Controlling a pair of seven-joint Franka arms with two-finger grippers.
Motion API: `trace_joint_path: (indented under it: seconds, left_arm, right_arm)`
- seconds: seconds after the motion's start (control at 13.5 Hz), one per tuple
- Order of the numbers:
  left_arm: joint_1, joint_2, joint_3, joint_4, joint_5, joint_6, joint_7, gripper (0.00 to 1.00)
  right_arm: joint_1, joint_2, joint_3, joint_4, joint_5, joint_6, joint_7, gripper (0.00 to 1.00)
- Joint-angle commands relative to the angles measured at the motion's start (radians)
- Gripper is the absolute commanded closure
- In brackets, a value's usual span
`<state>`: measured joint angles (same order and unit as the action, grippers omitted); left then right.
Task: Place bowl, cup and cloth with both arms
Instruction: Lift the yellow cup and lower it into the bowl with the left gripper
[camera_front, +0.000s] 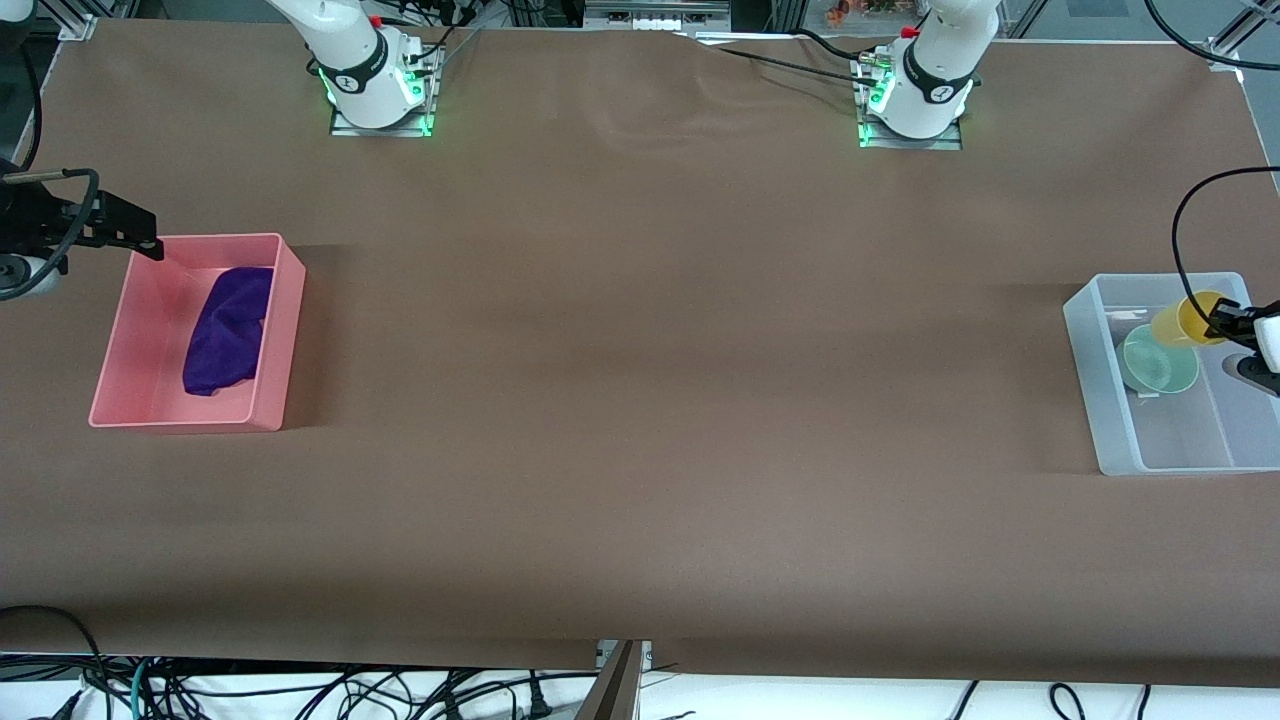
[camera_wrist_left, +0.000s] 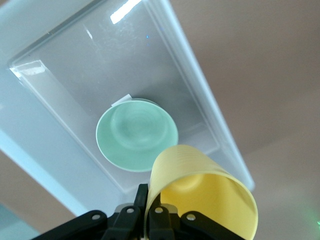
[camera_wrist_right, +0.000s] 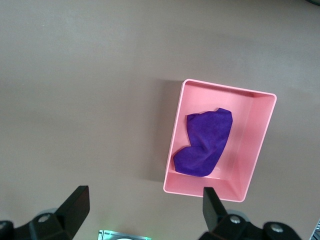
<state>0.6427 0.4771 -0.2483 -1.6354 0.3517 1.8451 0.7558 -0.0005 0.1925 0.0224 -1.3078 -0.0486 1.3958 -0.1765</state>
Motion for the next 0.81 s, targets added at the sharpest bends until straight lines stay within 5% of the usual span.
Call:
trace_joint_path:
  seconds: [0.0, 0.22, 0.37, 0.52, 0.74]
  left_arm:
    - [0.043, -0.011, -0.013, -0.098, 0.026, 0.115, 0.042, 1.0]
    - [0.06, 0.003, -0.011, -0.11, 0.03, 0.14, 0.043, 1.0]
    - [0.06, 0.008, -0.011, -0.109, 0.036, 0.161, 0.042, 0.78]
    - [0.06, 0.003, -0.011, -0.103, 0.036, 0.16, 0.042, 0.05]
    - [0.06, -0.011, -0.019, -0.097, 0.035, 0.151, 0.048, 0.0]
  right_arm:
    - [-0.006, 0.01, 0.007, 0.025, -0.002, -0.004, -0.015, 0.0]
    - [-0.006, 0.01, 0.007, 0.024, -0.002, -0.004, -0.015, 0.0]
    - [-0.006, 0.01, 0.007, 0.024, -0.002, -0.003, -0.015, 0.0]
    - [-0.007, 0.01, 0.005, 0.024, -0.002, -0.003, -0.017, 0.0]
    - [-0.007, 0.012, 0.004, 0.024, -0.002, -0.003, -0.017, 0.0]
